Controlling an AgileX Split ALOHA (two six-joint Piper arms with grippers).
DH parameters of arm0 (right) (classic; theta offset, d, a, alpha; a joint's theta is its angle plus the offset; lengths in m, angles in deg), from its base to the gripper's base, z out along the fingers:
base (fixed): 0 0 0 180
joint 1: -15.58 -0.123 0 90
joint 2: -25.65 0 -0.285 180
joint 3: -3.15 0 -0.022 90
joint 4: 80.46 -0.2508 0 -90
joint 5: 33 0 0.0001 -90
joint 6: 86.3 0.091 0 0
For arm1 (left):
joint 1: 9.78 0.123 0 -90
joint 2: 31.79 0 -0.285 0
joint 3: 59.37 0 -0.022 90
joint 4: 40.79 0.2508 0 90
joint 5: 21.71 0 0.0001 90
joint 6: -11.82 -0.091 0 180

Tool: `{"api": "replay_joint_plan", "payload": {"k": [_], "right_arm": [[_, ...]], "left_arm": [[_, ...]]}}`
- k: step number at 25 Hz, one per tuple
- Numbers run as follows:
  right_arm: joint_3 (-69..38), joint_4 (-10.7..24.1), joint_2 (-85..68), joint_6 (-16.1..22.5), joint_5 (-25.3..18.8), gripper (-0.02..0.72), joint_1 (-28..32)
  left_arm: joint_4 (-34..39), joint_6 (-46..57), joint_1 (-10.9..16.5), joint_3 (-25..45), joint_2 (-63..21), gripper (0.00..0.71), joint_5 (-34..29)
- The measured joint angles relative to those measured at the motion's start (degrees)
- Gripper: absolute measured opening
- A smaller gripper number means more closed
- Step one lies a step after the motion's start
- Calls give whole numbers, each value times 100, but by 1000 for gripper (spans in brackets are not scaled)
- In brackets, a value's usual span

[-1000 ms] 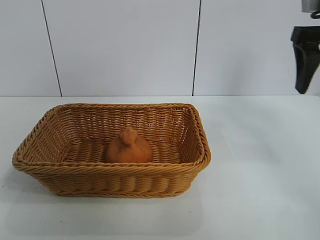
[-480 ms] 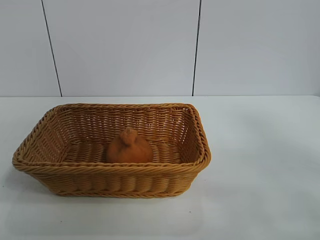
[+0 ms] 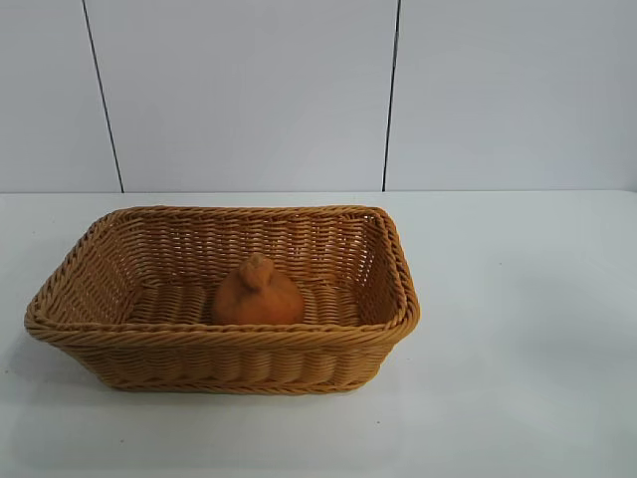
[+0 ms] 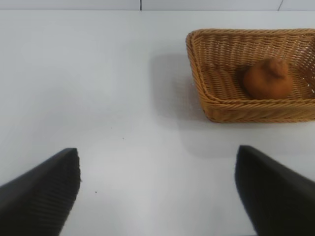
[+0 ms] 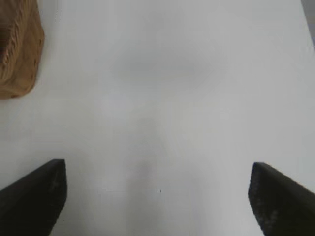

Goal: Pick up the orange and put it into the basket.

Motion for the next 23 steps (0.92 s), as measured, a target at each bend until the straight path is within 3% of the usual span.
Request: {"api": "replay_joint_plan", "payload": {"k": [7, 23], "right_arm": [[0, 0, -1269, 0, -9, 694, 0], [0, 0, -1303, -1, -8, 694, 0]], "left_arm": [[0, 0, 0, 0, 0, 612, 0], [-6, 0, 0, 0, 0, 612, 5]]}}
